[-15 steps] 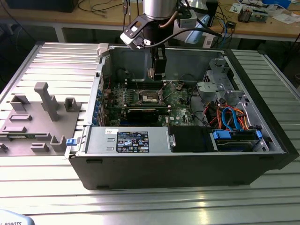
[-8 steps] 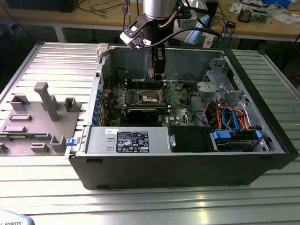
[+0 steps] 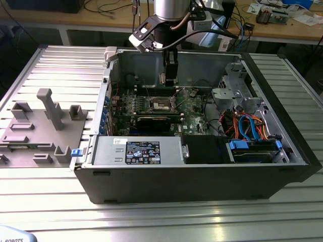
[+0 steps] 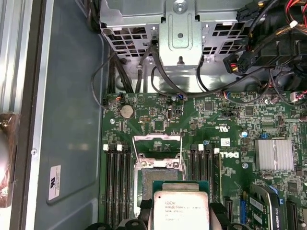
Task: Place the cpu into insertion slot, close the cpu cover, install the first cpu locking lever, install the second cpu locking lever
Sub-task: 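Place the cpu into insertion slot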
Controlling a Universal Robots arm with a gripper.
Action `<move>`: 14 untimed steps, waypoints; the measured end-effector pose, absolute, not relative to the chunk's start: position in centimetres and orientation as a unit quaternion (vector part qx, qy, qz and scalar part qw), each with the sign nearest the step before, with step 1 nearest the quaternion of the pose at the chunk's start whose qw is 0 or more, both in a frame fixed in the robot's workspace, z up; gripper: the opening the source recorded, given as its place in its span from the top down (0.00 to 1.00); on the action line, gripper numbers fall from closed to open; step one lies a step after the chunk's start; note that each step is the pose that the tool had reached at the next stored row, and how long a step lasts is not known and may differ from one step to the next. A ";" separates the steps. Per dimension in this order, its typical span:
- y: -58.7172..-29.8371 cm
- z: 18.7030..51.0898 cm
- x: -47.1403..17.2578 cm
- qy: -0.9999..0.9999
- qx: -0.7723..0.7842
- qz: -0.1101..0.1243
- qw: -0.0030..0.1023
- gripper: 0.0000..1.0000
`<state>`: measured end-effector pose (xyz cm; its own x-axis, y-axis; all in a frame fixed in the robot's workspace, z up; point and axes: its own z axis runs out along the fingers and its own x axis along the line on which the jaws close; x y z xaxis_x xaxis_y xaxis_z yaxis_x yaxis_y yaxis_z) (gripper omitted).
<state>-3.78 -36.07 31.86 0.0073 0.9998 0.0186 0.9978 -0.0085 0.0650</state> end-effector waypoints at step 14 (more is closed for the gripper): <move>-36.1 31.9 -3.8 0.687 0.726 0.029 0.017 0.45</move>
<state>-3.78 -36.07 31.86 0.0556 0.9983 0.0187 0.9963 -0.0567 0.0650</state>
